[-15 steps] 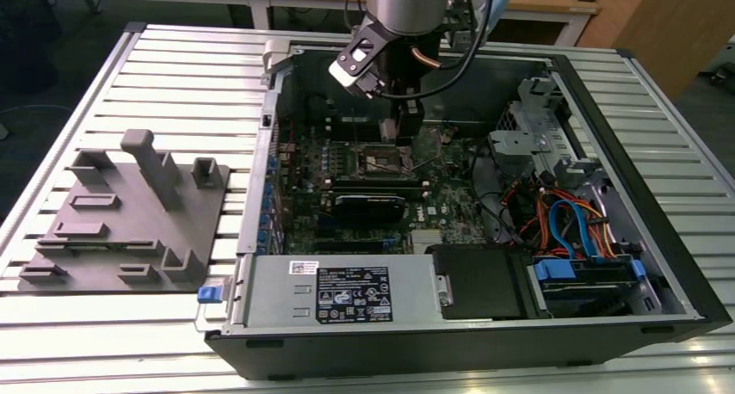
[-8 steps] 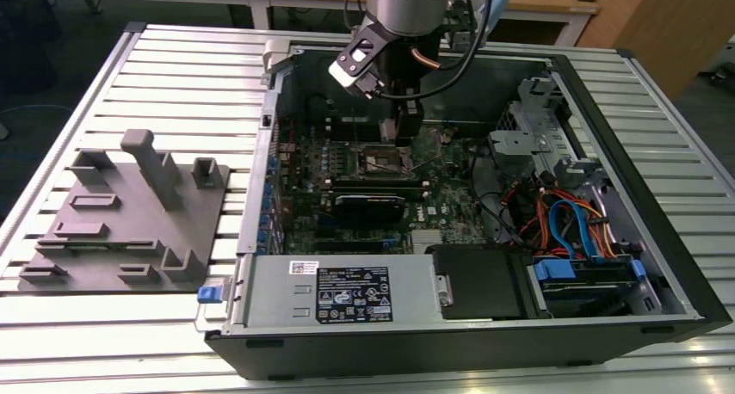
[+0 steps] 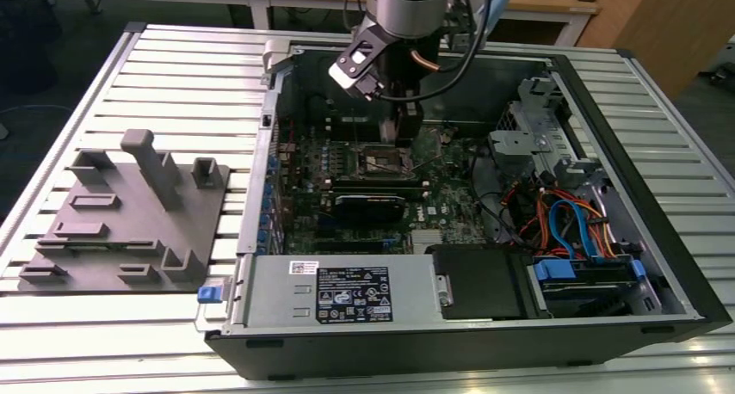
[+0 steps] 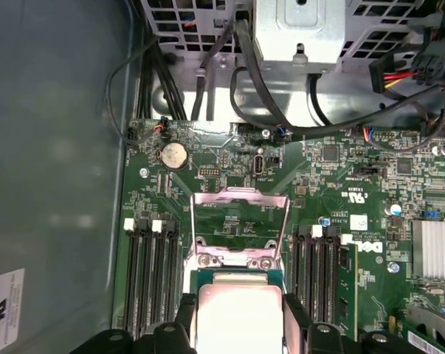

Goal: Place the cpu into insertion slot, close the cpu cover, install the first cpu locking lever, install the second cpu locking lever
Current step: 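Place the cpu into insertion slot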

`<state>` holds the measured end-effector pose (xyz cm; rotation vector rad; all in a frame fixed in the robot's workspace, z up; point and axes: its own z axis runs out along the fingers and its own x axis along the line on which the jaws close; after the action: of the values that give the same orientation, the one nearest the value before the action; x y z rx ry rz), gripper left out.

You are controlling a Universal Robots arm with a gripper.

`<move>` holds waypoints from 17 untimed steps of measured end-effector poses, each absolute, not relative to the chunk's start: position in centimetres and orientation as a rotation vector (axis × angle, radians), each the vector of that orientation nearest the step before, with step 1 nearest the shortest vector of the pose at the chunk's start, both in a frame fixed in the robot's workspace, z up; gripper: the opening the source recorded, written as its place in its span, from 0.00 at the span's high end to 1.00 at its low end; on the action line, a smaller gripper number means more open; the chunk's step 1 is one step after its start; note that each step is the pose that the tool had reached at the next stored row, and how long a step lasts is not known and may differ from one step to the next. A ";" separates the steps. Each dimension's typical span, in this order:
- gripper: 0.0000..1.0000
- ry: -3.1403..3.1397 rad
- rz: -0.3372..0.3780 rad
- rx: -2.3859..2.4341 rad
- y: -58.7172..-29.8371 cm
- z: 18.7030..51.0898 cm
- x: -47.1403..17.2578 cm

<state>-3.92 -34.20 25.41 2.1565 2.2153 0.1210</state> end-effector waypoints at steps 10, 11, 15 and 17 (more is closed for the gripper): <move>0.46 2.206 0.122 2.156 -34.2 23.7 -4.1; 0.46 2.207 0.122 2.154 -34.2 23.5 -4.2; 0.46 2.211 0.122 2.151 -34.1 22.9 -4.9; 0.46 2.211 0.122 2.151 -34.1 22.7 -4.9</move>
<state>-4.93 -34.13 22.70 2.1511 2.2109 0.1223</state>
